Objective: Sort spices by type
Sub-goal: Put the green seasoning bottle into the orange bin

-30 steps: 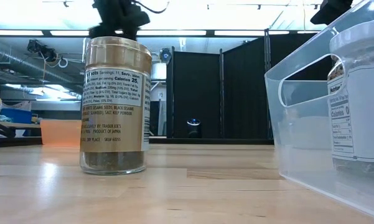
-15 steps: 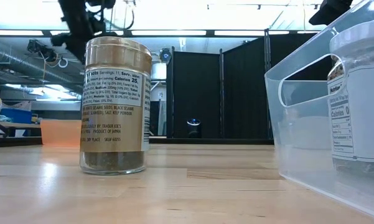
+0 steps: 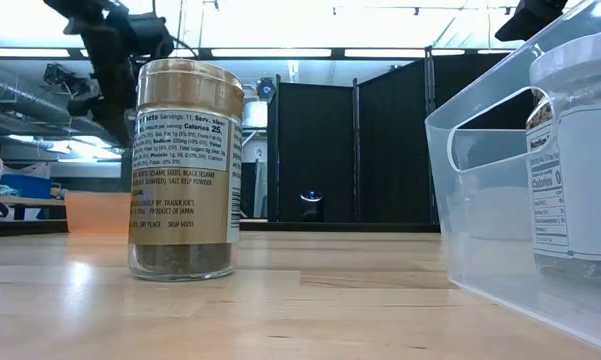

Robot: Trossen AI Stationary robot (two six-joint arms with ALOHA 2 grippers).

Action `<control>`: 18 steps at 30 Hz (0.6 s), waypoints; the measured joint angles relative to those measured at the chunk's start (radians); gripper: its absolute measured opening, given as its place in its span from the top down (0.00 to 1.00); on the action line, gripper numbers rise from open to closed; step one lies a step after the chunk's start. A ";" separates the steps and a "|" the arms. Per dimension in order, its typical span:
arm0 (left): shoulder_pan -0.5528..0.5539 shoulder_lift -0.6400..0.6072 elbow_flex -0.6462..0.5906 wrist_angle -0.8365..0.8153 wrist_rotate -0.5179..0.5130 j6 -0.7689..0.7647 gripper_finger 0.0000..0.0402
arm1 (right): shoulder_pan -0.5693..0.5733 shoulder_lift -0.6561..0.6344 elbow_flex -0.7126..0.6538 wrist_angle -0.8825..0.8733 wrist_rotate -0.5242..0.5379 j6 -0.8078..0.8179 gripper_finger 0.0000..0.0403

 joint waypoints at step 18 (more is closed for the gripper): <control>0.092 0.000 -0.147 0.201 0.062 0.000 0.49 | 0.000 0.000 0.000 -0.001 0.030 0.000 0.24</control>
